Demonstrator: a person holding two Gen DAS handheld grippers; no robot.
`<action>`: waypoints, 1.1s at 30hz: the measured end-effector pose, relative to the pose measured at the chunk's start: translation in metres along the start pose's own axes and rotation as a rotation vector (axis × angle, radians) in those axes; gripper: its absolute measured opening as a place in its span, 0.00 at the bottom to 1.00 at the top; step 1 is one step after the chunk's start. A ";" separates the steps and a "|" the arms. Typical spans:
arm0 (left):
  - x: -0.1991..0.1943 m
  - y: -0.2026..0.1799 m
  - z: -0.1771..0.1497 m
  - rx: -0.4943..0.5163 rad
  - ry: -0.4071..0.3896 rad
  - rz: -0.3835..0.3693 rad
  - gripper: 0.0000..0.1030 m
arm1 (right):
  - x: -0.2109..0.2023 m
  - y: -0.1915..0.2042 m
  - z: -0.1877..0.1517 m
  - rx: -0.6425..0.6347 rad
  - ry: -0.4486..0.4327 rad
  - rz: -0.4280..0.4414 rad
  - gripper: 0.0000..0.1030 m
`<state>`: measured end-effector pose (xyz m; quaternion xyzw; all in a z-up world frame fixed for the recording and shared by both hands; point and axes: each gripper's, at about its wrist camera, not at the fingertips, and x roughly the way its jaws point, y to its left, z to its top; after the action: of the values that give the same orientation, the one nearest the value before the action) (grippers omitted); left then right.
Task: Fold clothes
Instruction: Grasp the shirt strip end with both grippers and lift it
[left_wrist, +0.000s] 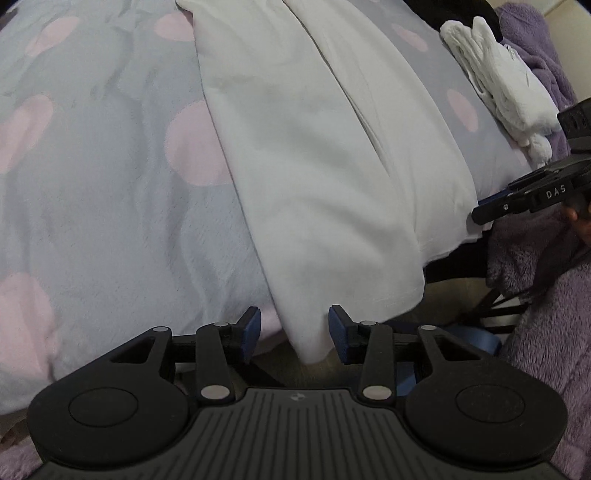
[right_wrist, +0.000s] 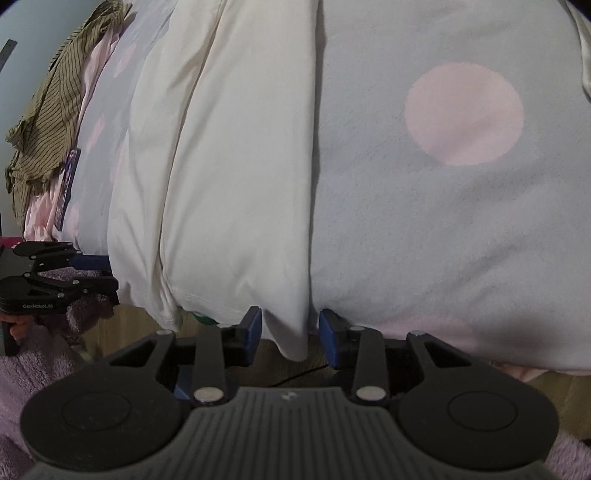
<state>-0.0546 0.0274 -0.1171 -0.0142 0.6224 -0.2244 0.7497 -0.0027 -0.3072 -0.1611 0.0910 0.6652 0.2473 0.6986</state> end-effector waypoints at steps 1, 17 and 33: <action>0.001 -0.001 0.001 0.004 -0.006 -0.003 0.37 | 0.001 0.002 0.001 -0.009 0.005 0.002 0.38; -0.025 -0.009 0.015 0.105 -0.030 -0.081 0.01 | -0.025 0.027 0.009 -0.185 0.000 0.080 0.05; -0.098 0.063 0.117 -0.055 -0.232 -0.244 0.01 | -0.116 -0.007 0.102 -0.057 -0.293 0.250 0.04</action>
<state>0.0635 0.0884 -0.0186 -0.1359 0.5312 -0.2938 0.7829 0.0992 -0.3467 -0.0522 0.1880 0.5327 0.3349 0.7541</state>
